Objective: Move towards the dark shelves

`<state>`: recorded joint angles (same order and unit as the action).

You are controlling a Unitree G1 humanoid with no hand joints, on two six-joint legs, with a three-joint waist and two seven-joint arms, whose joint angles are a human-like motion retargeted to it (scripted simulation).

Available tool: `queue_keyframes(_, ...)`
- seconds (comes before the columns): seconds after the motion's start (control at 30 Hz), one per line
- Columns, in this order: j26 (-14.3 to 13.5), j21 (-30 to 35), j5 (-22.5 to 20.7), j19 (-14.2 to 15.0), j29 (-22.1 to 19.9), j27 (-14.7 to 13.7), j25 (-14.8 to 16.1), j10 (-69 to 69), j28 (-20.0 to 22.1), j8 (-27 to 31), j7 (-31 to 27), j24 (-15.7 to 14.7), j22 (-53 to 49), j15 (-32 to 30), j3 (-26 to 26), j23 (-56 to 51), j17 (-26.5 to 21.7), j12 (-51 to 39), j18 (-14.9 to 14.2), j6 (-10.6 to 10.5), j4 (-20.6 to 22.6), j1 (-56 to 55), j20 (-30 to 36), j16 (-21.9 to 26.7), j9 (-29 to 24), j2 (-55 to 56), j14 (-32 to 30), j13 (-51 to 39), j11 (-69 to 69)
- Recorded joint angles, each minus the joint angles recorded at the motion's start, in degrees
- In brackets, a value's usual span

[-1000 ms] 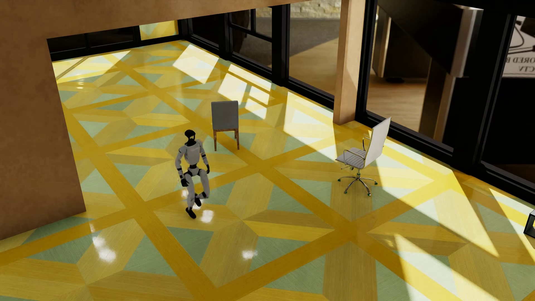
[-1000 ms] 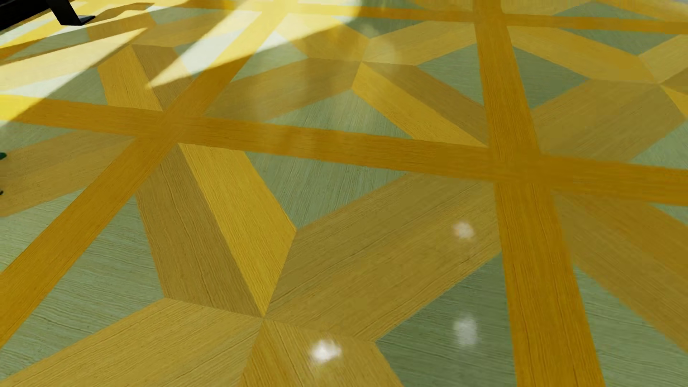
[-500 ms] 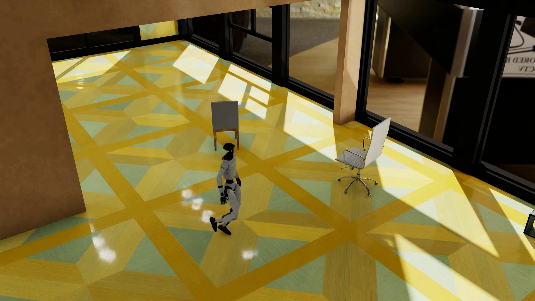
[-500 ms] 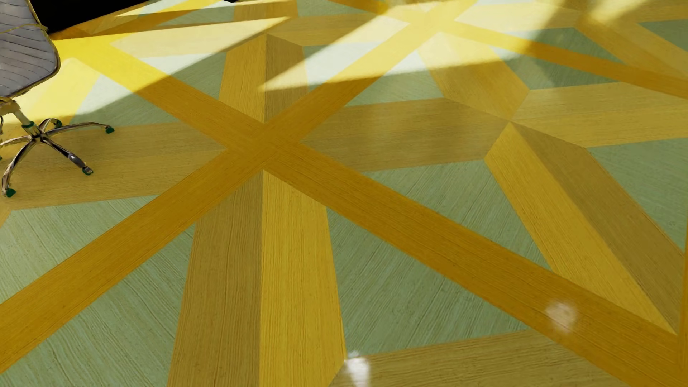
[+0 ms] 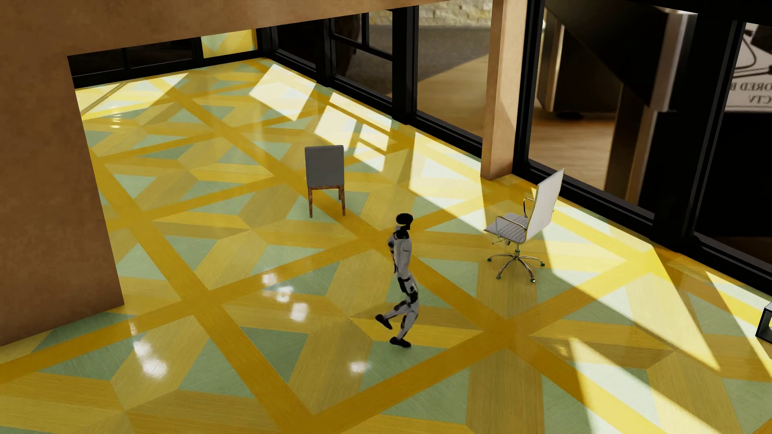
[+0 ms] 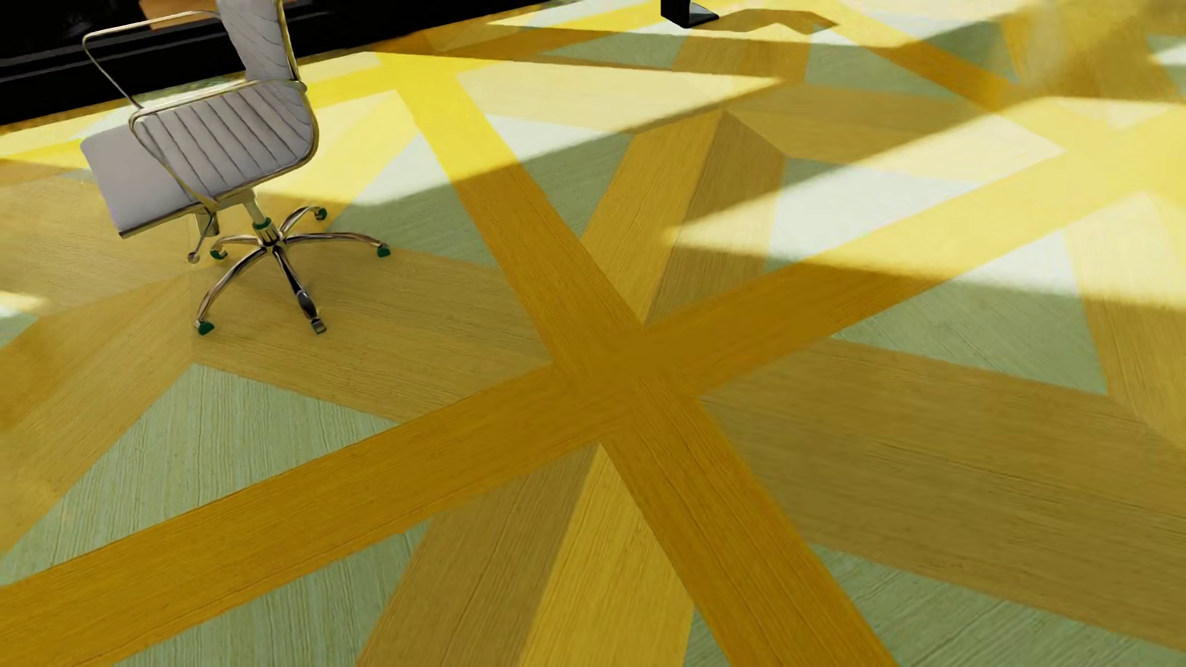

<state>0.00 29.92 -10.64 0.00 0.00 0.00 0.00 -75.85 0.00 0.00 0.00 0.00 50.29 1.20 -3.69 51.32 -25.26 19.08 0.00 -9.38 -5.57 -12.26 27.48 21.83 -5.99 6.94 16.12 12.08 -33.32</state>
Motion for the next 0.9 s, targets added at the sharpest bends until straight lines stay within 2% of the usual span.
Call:
queue_keyframes(0.03,0.00,-0.85,0.97,0.00,0.00,0.00,0.00,6.59,0.00,0.00,0.00,0.00,1.02,4.72,-3.78,-2.22,-0.68,1.71,0.00,1.25,0.27,-4.38,-0.61,0.70,-0.09,-7.16,1.45,-1.57,4.12)
queue_keyframes(0.1,0.00,-4.72,3.17,0.00,0.00,0.00,0.00,25.47,0.00,0.00,0.00,0.00,2.89,13.84,-9.18,-5.63,-1.29,3.62,0.00,2.95,-0.44,-11.96,-2.58,2.03,0.00,-17.99,-0.53,-6.34,9.62)
queue_keyframes(0.17,0.00,-6.48,3.78,0.00,0.00,0.00,0.00,46.56,0.00,0.00,0.00,0.00,4.95,19.20,-13.50,-9.33,-2.44,4.61,0.00,2.74,-2.66,-16.01,-3.80,2.57,1.60,-24.09,-3.35,-11.49,10.58)
queue_keyframes(0.2,0.00,-7.69,5.01,0.00,0.00,0.00,0.00,48.70,0.00,0.00,0.00,0.00,5.83,19.61,-15.08,-11.05,-2.73,5.31,0.00,3.14,-3.79,-18.09,-4.68,2.77,1.99,-26.92,-2.05,-12.94,10.04)
queue_keyframes(0.23,0.00,-8.85,7.37,0.00,0.00,0.00,0.00,45.08,0.00,0.00,0.00,0.00,6.47,17.88,-17.27,-12.64,-2.67,5.94,0.00,3.73,-4.55,-19.62,-4.95,2.98,1.37,-29.71,-1.98,-13.28,8.37)
queue_keyframes(0.27,0.00,-9.94,9.36,0.00,0.00,0.00,0.00,39.08,0.00,0.00,0.00,0.00,8.03,13.33,-18.41,-13.64,-1.83,6.57,0.00,4.56,-3.99,-20.13,-4.91,2.87,1.38,-31.63,-3.05,-12.48,4.59)
queue_keyframes(0.3,0.00,-10.61,10.70,0.00,0.00,0.00,0.00,32.56,0.00,0.00,0.00,0.00,9.84,4.48,-18.59,-13.61,-0.35,6.96,0.00,6.00,-3.04,-21.82,-4.73,2.61,2.85,-29.90,-6.87,-10.85,-2.74)
queue_keyframes(0.33,0.00,-10.30,12.06,0.00,0.00,0.00,0.00,26.29,0.00,0.00,0.00,0.00,12.20,-7.19,-16.85,-12.01,1.43,6.52,0.00,7.71,-0.60,-21.30,-3.39,2.28,2.96,-26.68,-8.20,-8.90,-13.75)
queue_keyframes(0.37,0.00,-9.58,12.62,0.00,0.00,0.00,0.00,25.21,0.00,0.00,0.00,0.00,11.91,-15.31,-14.55,-11.35,1.99,5.84,0.00,8.58,3.19,-16.01,-4.07,1.90,0.93,-22.22,-5.76,-6.54,-27.47)
queue_keyframes(0.4,0.00,-6.30,11.85,0.00,0.00,0.00,0.00,25.57,0.00,0.00,0.00,0.00,10.46,-12.61,-11.75,-9.56,2.56,5.26,0.00,8.54,5.34,-11.35,-4.11,1.09,-0.12,-16.39,-3.39,-5.60,-39.63)
queue_keyframes(0.43,0.00,-3.19,10.38,0.00,0.00,0.00,0.00,28.89,0.00,0.00,0.00,0.00,8.00,-6.88,-9.08,-5.67,3.80,4.45,0.00,8.19,6.18,-5.16,-4.84,0.40,-0.61,-9.04,-2.47,-4.94,-47.25)
queue_keyframes(0.47,0.00,-5.68,7.19,0.00,0.00,0.00,0.00,32.92,0.00,0.00,0.00,0.00,4.18,-5.00,-5.46,-3.35,5.49,3.89,0.00,6.26,5.29,0.63,-6.13,-0.68,-0.19,-2.00,-2.38,-1.96,-47.69)
queue_keyframes(0.5,0.00,-3.82,5.88,0.00,0.00,0.00,0.00,37.45,0.00,0.00,0.00,0.00,-0.20,-7.08,-1.47,-1.17,5.68,3.47,0.00,5.39,5.48,7.06,-7.34,-1.07,-0.41,3.25,-2.39,0.68,-41.73)
queue_keyframes(0.57,0.00,0.03,4.24,0.00,0.00,0.00,0.00,44.08,0.00,0.00,0.00,0.00,-9.73,-15.91,5.51,2.60,5.37,1.47,0.00,3.63,3.55,17.68,-8.19,-1.00,-0.24,11.16,-1.93,5.71,-17.34)
queue_keyframes(0.6,0.00,0.59,5.28,0.00,0.00,0.00,0.00,45.45,0.00,0.00,0.00,0.00,-14.03,-13.01,8.06,4.28,5.29,-0.86,0.00,3.94,3.14,20.99,-8.50,-0.53,0.17,14.25,-0.85,7.60,-5.07)
queue_keyframes(0.63,0.00,7.43,6.10,0.00,0.00,0.00,0.00,46.45,0.00,0.00,0.00,0.00,-16.90,1.63,10.08,6.32,4.28,-3.69,0.00,4.41,3.08,24.09,-8.29,0.38,0.49,15.90,1.04,8.23,4.56)
queue_keyframes(0.67,0.00,9.36,7.46,0.00,0.00,0.00,0.00,46.07,0.00,0.00,0.00,0.00,-19.83,17.01,12.42,6.91,3.76,-5.60,0.00,4.70,2.34,27.04,-9.38,0.87,0.84,17.83,3.19,10.12,6.53)
queue_keyframes(0.7,0.00,10.94,9.49,0.00,0.00,0.00,0.00,45.71,0.00,0.00,0.00,0.00,-21.36,21.31,14.81,7.41,3.31,-7.26,0.00,5.01,1.92,29.55,-10.84,1.00,0.73,19.92,4.51,11.63,5.85)
queue_keyframes(0.73,0.00,12.34,9.40,0.00,0.00,0.00,0.00,45.04,0.00,0.00,0.00,0.00,-22.19,15.70,16.26,8.93,3.19,-7.57,0.00,4.36,0.60,33.13,-12.73,0.58,0.00,21.48,2.93,12.76,5.92)
queue_keyframes(0.77,0.00,12.44,8.34,0.00,0.00,0.00,0.00,41.93,0.00,0.00,0.00,0.00,-21.95,2.51,17.38,9.57,3.06,-6.97,0.00,3.62,-1.09,34.00,-14.09,0.05,0.50,23.42,-2.35,13.69,3.27)
queue_keyframes(0.8,0.00,11.34,6.19,0.00,0.00,0.00,0.00,36.51,0.00,0.00,0.00,0.00,-20.72,-11.14,16.95,11.09,3.72,-5.74,0.00,2.29,-2.83,32.35,-14.89,-0.62,2.44,24.91,-10.89,14.55,0.53)
queue_keyframes(0.83,0.00,12.10,2.60,0.00,0.00,0.00,0.00,27.37,0.00,0.00,0.00,0.00,-18.07,-16.13,14.91,11.94,3.84,-4.40,0.00,0.22,-5.08,30.20,-14.30,-1.53,2.68,24.07,-21.11,14.83,-3.99)
queue_keyframes(0.87,0.00,12.69,-0.15,0.00,0.00,0.00,0.00,17.01,0.00,0.00,0.00,0.00,-14.11,-14.95,12.37,11.76,3.44,-3.56,0.00,-1.01,-5.50,26.92,-12.36,-2.37,1.55,20.77,-26.66,13.97,-7.35)
queue_keyframes(0.9,0.00,14.46,-1.98,0.00,0.00,0.00,0.00,5.66,0.00,0.00,0.00,0.00,-10.13,-12.19,10.39,10.80,3.18,-3.54,0.00,-1.17,-5.48,20.84,-10.00,-2.82,0.43,15.78,-21.74,11.63,-6.99)
